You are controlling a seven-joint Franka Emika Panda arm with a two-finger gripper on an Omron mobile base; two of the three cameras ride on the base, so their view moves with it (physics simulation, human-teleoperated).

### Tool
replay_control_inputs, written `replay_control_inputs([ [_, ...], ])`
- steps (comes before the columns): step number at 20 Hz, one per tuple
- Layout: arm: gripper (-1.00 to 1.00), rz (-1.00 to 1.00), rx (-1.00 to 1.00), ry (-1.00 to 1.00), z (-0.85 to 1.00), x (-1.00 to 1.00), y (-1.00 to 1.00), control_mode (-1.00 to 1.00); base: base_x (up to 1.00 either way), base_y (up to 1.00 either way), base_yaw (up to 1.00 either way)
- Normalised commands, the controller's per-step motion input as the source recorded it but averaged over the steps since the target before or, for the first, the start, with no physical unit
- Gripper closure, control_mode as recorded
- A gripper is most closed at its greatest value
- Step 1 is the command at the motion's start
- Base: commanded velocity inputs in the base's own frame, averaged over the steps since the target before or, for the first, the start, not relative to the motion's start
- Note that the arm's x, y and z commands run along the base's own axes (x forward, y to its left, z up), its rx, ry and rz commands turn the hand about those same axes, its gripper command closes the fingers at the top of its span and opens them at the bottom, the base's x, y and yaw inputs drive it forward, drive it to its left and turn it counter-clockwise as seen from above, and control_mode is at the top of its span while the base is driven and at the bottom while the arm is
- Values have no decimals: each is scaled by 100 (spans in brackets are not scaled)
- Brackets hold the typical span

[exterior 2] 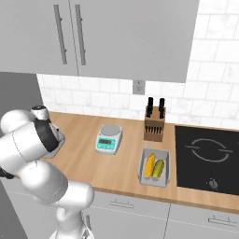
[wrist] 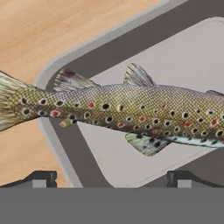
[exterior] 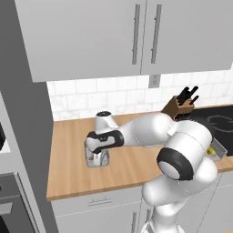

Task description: Take the meat container that has the fish and place it on the second highest rack of the freezer. Then take the vegetable container that has the cucumber and corn and place it on the highest rack of the freezer.

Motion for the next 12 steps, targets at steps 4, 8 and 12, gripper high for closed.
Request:
replay_control_inputs([
  [4, -100, 0, 0, 0, -11, 0, 9, -100, 0, 0, 0],
  [8, -100, 0, 0, 0, -16, 0, 15, -100, 0, 0, 0],
  [12, -100, 0, 0, 0, -13, 0, 13, -100, 0, 0, 0],
])
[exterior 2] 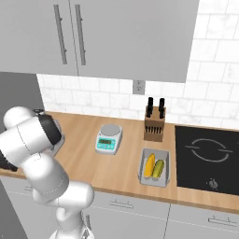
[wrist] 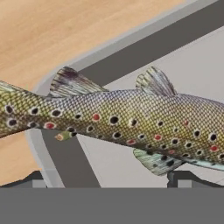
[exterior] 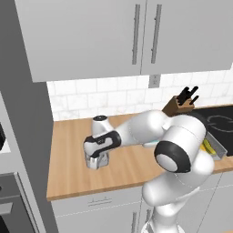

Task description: Take the meat container that has the fish and place it on the second highest rack of the freezer. Then take the vegetable container that has the cucumber and corn and place it on the highest rack of the freezer.

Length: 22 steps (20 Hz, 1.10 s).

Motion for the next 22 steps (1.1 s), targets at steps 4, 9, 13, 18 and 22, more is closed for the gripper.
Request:
replay_control_inputs([
  [4, -100, 0, 0, 0, -11, 0, 6, -100, 0, 0, 0],
  [9, -100, 0, 0, 0, -1, 0, 1, -100, 0, 0, 0],
  [13, -100, 0, 0, 0, 0, 0, 0, -100, 0, 0, 0],
  [18, 100, 0, 0, 0, 0, 0, 0, -100, 0, 0, 0],
  [22, 100, 0, 0, 0, 0, 0, 0, -100, 0, 0, 0],
])
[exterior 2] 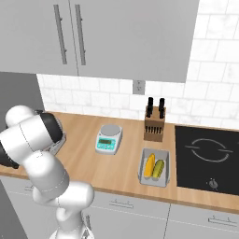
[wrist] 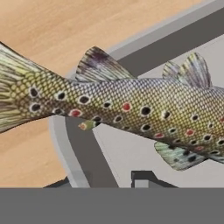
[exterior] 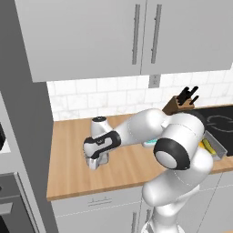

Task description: Take the meat container that has the fish and place it on the second highest rack of the freezer. Then take the vegetable container that has the cucumber and corn and place it on the highest rack of the freezer.

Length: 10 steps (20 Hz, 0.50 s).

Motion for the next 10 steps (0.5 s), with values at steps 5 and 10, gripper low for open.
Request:
replay_control_inputs([
  [5, 100, 0, 0, 0, 0, 0, 0, -100, 0, 0, 0],
  [10, 100, 0, 0, 0, 0, 0, 0, -100, 0, 0, 0],
])
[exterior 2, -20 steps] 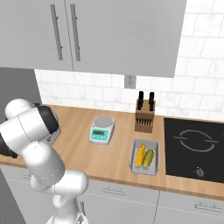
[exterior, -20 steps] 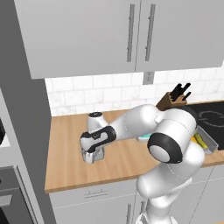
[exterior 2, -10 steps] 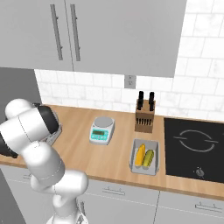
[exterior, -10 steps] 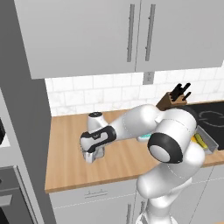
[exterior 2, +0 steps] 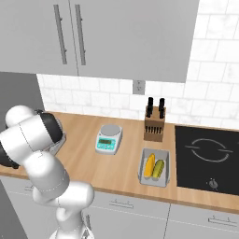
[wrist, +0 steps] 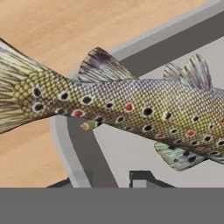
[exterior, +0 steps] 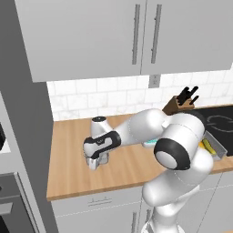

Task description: Take the meat container that has the fish and place it on the second highest rack of the freezer. Then take the vegetable container that has the cucumber and corn and place it on the highest rack of the freezer.

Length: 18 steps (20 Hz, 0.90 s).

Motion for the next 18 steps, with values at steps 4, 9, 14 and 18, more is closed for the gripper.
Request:
replay_control_inputs([
  [4, 100, 0, 0, 0, 0, -17, -1, -100, 0, 0, 0],
  [9, 100, 4, -1, -2, 13, -29, -20, -100, 0, 0, 0],
  [14, 100, 10, 0, -1, 30, -8, -52, -100, 0, 0, 0],
  [18, 100, 13, 0, 0, 38, 0, -64, -100, 0, 0, 0],
])
